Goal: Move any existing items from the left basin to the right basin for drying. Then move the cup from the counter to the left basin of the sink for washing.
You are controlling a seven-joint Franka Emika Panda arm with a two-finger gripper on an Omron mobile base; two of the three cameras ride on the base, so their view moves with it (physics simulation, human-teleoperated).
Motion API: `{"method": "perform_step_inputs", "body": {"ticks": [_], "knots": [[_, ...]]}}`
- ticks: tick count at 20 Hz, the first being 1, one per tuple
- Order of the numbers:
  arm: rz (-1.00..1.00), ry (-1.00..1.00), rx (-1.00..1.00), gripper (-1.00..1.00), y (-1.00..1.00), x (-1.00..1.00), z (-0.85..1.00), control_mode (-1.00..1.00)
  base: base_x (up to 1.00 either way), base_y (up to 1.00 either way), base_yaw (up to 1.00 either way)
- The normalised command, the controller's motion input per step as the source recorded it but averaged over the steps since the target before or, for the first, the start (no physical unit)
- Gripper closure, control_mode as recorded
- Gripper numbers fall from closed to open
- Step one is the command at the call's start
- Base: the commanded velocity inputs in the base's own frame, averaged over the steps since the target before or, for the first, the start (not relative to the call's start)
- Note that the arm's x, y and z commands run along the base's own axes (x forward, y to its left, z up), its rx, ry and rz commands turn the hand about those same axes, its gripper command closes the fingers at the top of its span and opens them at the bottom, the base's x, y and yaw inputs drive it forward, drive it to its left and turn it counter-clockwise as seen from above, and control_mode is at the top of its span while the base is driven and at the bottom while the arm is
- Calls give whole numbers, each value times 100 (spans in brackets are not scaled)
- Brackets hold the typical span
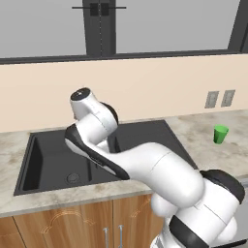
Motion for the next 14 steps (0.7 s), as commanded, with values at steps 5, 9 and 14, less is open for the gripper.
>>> {"method": "perform_step_inputs", "body": {"ticks": [5, 9, 14], "knots": [[0, -1, 3, 100, -57, -1, 2, -100, 0, 0, 0], [0, 0, 0, 100, -45, 3, -6, -100, 0, 0, 0], [0, 0, 1, 100, -45, 12, -1, -100, 0, 0, 0]]}}
